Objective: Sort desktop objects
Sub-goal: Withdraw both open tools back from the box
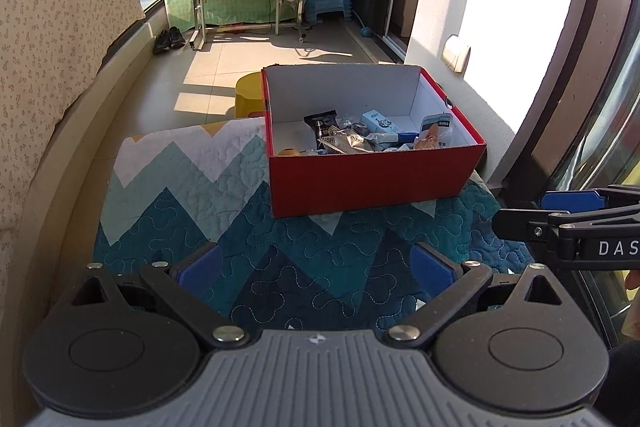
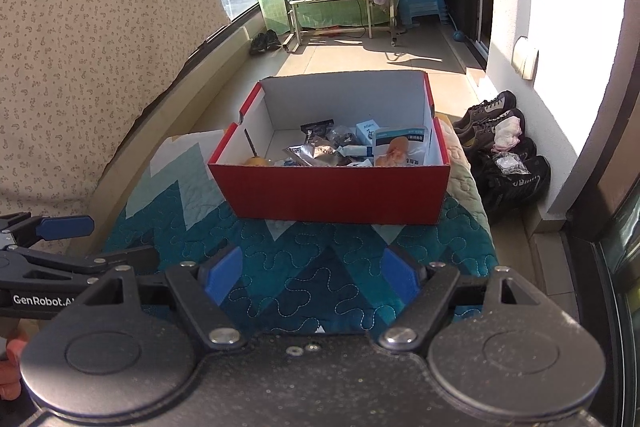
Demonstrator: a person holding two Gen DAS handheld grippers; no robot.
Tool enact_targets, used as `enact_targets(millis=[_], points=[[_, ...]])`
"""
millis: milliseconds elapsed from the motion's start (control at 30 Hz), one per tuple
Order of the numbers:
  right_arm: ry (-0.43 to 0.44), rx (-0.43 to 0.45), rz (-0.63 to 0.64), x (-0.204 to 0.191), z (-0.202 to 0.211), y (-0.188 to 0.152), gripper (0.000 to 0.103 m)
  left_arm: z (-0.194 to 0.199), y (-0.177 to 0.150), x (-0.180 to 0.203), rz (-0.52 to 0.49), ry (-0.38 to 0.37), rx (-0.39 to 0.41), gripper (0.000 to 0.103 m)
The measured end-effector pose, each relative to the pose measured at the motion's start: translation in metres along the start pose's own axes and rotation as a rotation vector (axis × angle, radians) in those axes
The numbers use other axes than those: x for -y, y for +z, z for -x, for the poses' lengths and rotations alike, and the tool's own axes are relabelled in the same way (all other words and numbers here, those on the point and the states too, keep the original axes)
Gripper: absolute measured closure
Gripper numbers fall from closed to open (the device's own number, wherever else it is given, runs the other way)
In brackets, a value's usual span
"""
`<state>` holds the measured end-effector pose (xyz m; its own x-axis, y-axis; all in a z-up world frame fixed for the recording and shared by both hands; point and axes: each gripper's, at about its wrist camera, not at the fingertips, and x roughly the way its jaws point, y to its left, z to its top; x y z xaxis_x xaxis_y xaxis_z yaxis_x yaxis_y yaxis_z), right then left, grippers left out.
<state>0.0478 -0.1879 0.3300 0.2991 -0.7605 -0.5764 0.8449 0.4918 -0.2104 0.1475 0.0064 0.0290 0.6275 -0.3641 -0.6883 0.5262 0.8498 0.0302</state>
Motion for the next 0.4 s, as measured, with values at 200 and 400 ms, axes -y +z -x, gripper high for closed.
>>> enact_targets(millis=[200,400], points=[[0.004,-0.008,-0.020,0.002,-0.001,-0.004,0.026,0.000,-0.002,0.000,-0.001,-0.011,-0.006,0.002],[0.000,-0.004,-0.032,0.003,0.002,-0.014,0.026,0.000,-0.007,0.002,-0.014,-0.017,-0.009,0.002]])
